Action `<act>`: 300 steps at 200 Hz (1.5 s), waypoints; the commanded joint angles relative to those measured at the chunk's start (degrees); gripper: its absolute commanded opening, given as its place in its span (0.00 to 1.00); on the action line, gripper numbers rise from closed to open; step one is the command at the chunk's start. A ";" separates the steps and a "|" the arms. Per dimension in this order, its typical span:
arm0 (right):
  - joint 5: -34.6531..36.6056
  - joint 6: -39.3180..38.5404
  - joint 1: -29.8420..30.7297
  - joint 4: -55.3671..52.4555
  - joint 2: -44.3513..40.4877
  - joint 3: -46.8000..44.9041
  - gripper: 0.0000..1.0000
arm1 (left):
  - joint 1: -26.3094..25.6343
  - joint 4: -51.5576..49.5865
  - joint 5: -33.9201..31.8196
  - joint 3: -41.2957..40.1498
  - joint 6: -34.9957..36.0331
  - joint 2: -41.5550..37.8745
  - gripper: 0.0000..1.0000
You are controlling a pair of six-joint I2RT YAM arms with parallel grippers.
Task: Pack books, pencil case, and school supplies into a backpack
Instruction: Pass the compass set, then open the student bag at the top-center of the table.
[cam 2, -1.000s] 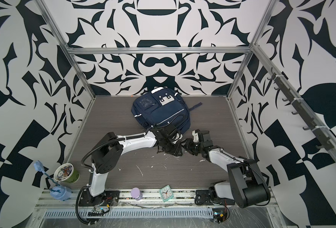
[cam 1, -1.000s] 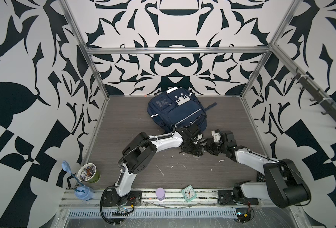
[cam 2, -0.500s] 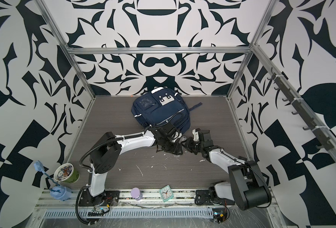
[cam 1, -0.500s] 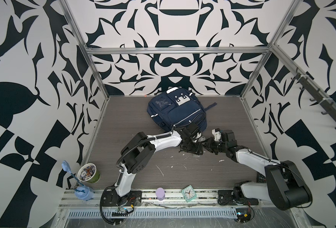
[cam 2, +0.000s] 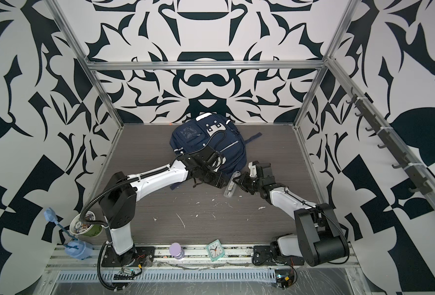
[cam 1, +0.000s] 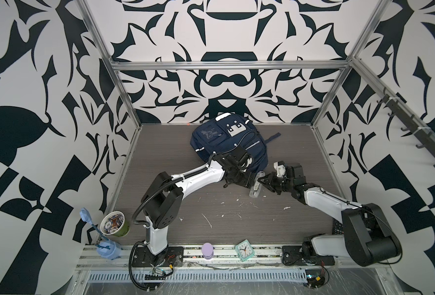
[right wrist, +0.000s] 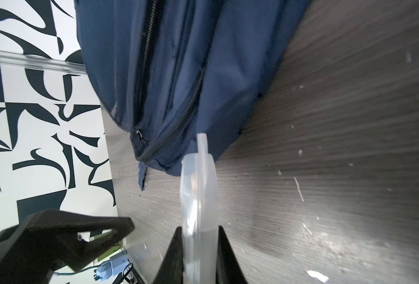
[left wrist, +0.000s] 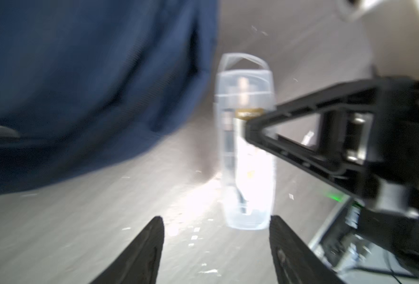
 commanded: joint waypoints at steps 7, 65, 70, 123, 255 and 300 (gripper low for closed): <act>-0.36 -0.80 -1.64 -0.65 -0.09 5.01 0.03 | -0.06 -7.37 -13.40 7.15 6.12 1.72 0.69; -0.79 0.30 -5.97 -3.13 0.41 10.91 0.00 | -0.15 -8.08 -28.08 17.62 14.12 12.22 0.68; -0.88 0.40 -6.26 -3.23 0.41 11.14 0.00 | -0.10 -8.16 -29.08 18.53 14.85 13.13 0.68; -1.80 0.67 -7.25 -3.01 0.44 11.43 0.00 | -0.14 -3.40 -34.74 21.58 21.99 19.98 0.66; -4.52 2.40 -7.13 1.20 2.59 10.76 0.00 | 0.46 -4.96 -31.35 25.69 20.36 13.42 0.00; -5.28 6.27 -5.30 6.97 7.21 13.41 0.00 | 1.17 -7.77 -21.17 29.24 17.29 8.17 0.00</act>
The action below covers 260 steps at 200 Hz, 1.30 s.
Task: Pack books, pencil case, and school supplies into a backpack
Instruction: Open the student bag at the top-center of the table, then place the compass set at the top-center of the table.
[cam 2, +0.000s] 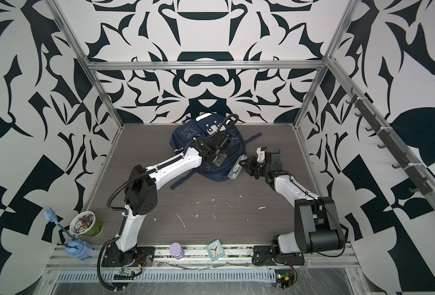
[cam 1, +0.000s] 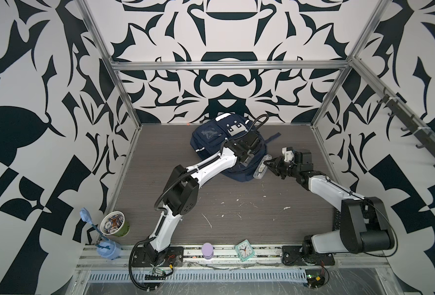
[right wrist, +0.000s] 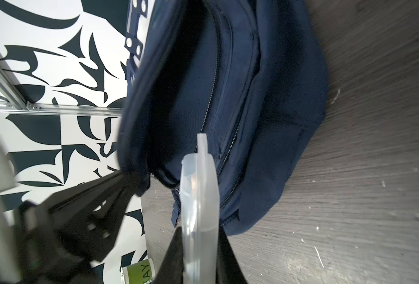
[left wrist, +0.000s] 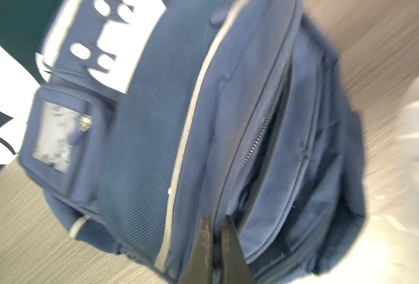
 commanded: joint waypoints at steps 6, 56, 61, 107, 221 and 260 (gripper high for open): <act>-1.43 3.22 1.72 6.79 2.02 4.04 0.00 | 0.12 -2.35 8.38 4.14 -3.34 -5.50 0.00; -1.50 10.00 4.46 14.99 10.59 9.30 0.00 | 1.15 -2.42 11.53 1.93 -5.75 -7.86 0.00; -1.60 10.85 4.61 16.20 11.39 9.78 0.00 | 1.26 -2.22 12.13 1.48 -5.96 -8.09 0.00; 0.08 16.61 6.43 23.19 21.22 14.58 0.00 | 1.71 -0.63 15.54 -1.07 -8.05 -9.61 0.00; 2.79 13.66 11.88 12.01 34.48 33.76 0.27 | 2.41 0.07 17.28 -2.47 -9.70 -9.33 0.00; 4.07 2.73 12.24 -4.18 32.67 38.55 0.52 | 3.32 0.50 18.83 -2.06 -10.65 -8.21 0.00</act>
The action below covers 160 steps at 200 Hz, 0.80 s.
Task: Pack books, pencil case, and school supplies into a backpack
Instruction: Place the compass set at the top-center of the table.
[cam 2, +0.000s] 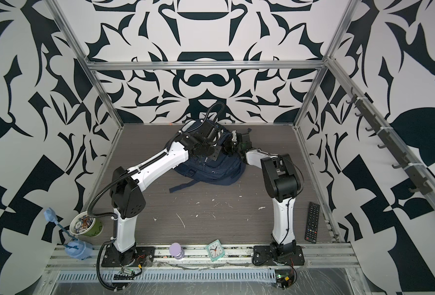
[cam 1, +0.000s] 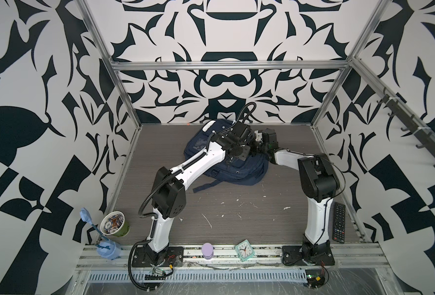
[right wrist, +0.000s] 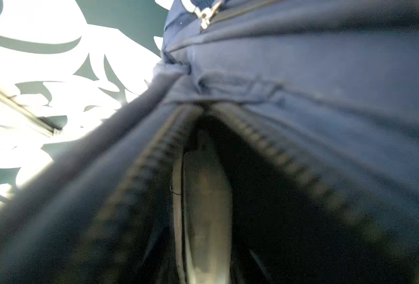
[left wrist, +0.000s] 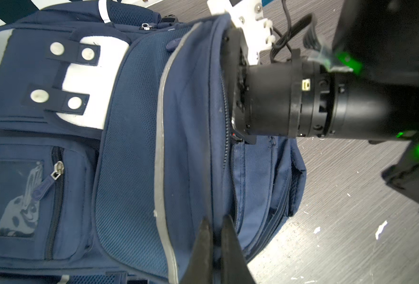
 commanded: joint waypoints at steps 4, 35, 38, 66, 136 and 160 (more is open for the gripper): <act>1.59 -11.12 0.92 -14.15 -3.72 3.47 0.54 | 0.05 2.44 4.60 0.48 -0.86 -2.15 0.00; 4.85 -19.50 0.63 -24.52 -8.42 4.48 0.61 | 0.69 2.45 6.16 1.88 -1.64 -0.31 0.00; 5.34 -20.20 0.63 -25.38 -9.04 4.31 0.62 | 0.71 2.49 6.26 2.06 -1.67 -0.12 0.00; 9.56 -25.57 0.45 -31.27 -15.50 0.60 0.63 | 0.71 2.26 7.59 3.89 -2.37 2.03 0.00; 17.13 -32.41 0.86 -34.70 -35.47 -17.47 0.53 | 0.54 0.89 12.16 12.38 -3.43 10.51 0.03; 17.78 -32.73 2.08 -33.80 -39.42 -21.63 0.50 | 0.36 -0.11 14.42 16.29 -3.67 13.35 0.06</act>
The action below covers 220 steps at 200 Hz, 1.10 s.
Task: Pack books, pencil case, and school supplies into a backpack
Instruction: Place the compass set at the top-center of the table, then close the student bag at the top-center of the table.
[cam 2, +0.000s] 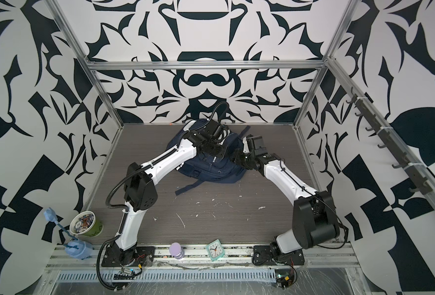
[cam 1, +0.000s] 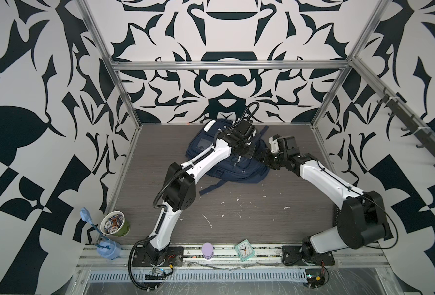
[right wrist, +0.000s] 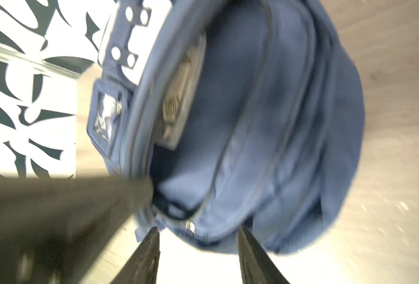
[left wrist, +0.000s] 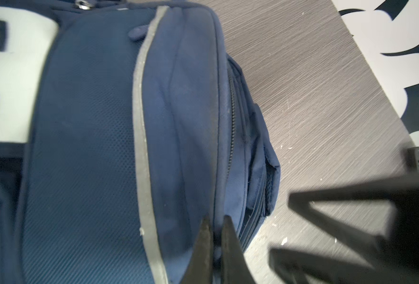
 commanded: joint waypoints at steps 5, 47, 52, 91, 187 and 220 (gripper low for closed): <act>2.27 -2.50 1.80 0.27 -3.74 -3.41 0.50 | -0.32 0.44 4.39 5.36 -0.41 2.70 0.07; 5.02 -3.29 6.24 -0.47 -4.83 -5.13 0.46 | -0.32 -3.13 5.31 8.29 1.01 4.17 0.35; 5.45 -3.29 6.75 -0.37 -4.91 -5.27 0.46 | -0.27 -3.19 5.17 7.58 1.24 3.65 0.40; 6.22 -2.39 9.88 2.30 -2.51 -5.21 0.43 | 2.13 0.05 4.36 -3.90 1.49 -4.29 0.56; 8.60 -2.59 14.65 4.68 13.27 4.47 0.34 | 11.28 11.61 12.77 -25.57 -7.10 -12.74 0.58; 8.73 -2.50 15.20 5.26 16.35 6.57 0.33 | 11.52 13.46 14.43 -27.10 -9.05 -12.49 0.58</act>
